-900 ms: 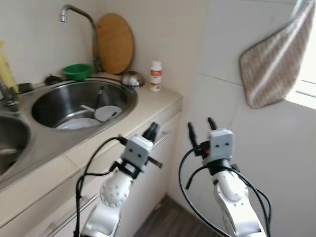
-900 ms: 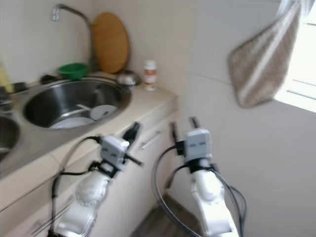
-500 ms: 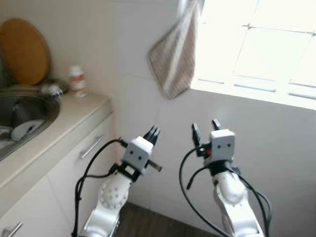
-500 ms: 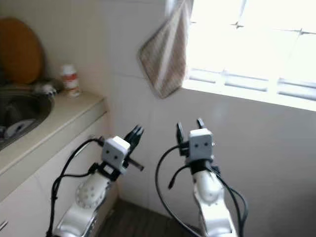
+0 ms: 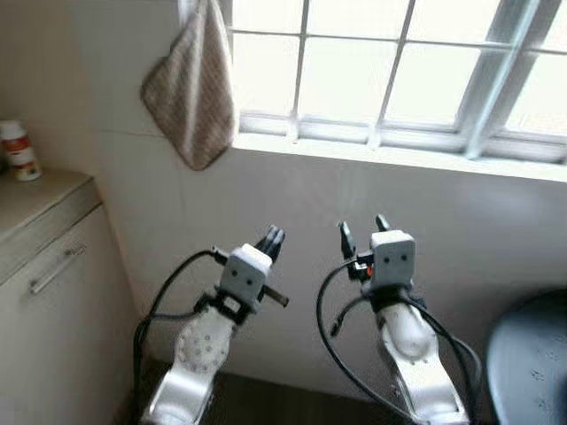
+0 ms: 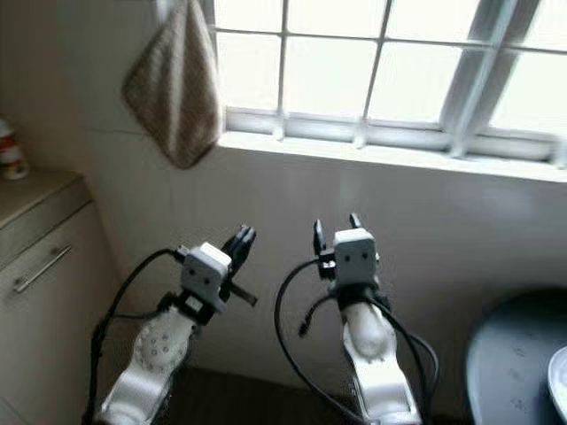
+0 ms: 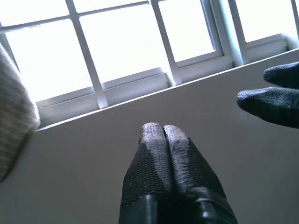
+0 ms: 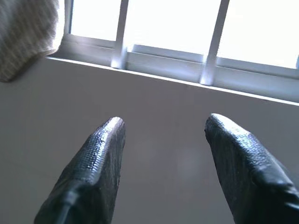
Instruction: Kitchen organization
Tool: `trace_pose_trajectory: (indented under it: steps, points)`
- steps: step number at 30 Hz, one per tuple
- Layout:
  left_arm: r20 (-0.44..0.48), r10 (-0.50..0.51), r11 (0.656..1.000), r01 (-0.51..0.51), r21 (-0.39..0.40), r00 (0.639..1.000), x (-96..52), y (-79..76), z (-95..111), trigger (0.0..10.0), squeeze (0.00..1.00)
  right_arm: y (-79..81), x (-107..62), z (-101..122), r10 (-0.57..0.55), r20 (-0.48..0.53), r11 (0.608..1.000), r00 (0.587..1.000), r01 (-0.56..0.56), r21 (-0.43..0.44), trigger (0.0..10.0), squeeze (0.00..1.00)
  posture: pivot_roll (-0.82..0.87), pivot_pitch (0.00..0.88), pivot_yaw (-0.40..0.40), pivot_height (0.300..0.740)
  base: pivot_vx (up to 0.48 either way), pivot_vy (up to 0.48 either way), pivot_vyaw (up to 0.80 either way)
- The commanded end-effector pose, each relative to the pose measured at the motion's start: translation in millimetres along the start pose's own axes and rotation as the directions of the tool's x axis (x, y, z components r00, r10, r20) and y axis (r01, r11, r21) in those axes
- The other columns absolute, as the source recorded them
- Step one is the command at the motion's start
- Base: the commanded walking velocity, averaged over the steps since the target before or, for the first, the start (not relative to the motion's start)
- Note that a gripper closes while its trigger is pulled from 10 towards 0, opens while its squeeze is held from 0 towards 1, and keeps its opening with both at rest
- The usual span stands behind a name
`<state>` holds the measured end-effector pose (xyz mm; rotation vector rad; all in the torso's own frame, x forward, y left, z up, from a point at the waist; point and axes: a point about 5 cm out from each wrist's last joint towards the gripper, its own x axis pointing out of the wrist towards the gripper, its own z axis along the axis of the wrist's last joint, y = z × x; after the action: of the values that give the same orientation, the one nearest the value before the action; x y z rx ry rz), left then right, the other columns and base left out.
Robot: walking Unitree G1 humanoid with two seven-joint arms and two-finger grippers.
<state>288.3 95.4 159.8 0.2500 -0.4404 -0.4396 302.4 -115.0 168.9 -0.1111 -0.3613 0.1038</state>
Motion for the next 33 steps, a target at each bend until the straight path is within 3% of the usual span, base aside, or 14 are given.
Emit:
trace_pose_trajectory:
  steps: [1, 6, 13, 24, 27, 33]
  points:
    - [0.011, 0.014, 1.0, -0.014, -0.004, 1.0, 2.2, 2.7, 2.5, 10.0, 0.0, -1.3, 2.0, 3.1, -0.003, 0.01, 1.0, 1.0, 0.003, -0.017, 10.0, 0.0, 0.05, 0.0, -0.011, 0.74, 0.0, 0.0, -0.48]
    - [0.006, 0.017, 1.0, -0.017, -0.006, 1.0, 1.8, 2.6, 1.8, 10.0, 0.0, -0.8, 2.6, 0.6, -0.005, -0.015, 1.0, 1.0, 0.005, 0.003, 10.0, 0.0, 0.05, 0.0, -0.011, 0.74, 0.0, 0.0, -0.73]
    - [-0.018, 0.008, 1.0, -0.008, 0.005, 1.0, 2.1, 1.3, -1.0, 10.0, 0.0, -1.2, 1.9, 2.4, -0.008, 0.006, 0.999, 1.0, 0.008, -0.039, 10.0, 0.0, 0.05, 0.0, -0.011, 0.74, 0.0, 0.0, -0.46]
    - [-0.026, 0.011, 1.0, -0.011, -0.001, 1.0, 2.4, 0.3, -2.1, 10.0, 0.0, -2.3, 2.1, -0.8, -0.015, -0.016, 0.999, 1.0, 0.014, -0.043, 10.0, 0.0, 0.05, 0.0, -0.013, 0.74, 0.0, -0.466, 0.0]
    - [-0.011, 0.021, 1.0, -0.021, -0.019, 1.0, 1.3, 0.8, -1.1, 10.0, 0.0, -2.4, 3.2, -5.3, -0.029, -0.059, 1.0, 0.998, 0.028, -0.014, 10.0, 0.0, 0.05, 0.0, -0.014, 0.74, 0.0, 0.0, -0.8]
    - [-0.028, 0.024, 1.0, -0.024, -0.017, 0.999, 1.0, 1.1, -3.2, 10.0, 0.0, -4.1, 3.4, -3.7, -0.035, -0.039, 0.998, 0.999, 0.033, -0.057, 10.0, 0.0, 0.05, 0.0, -0.015, 0.74, 0.0, 0.0, -0.8]
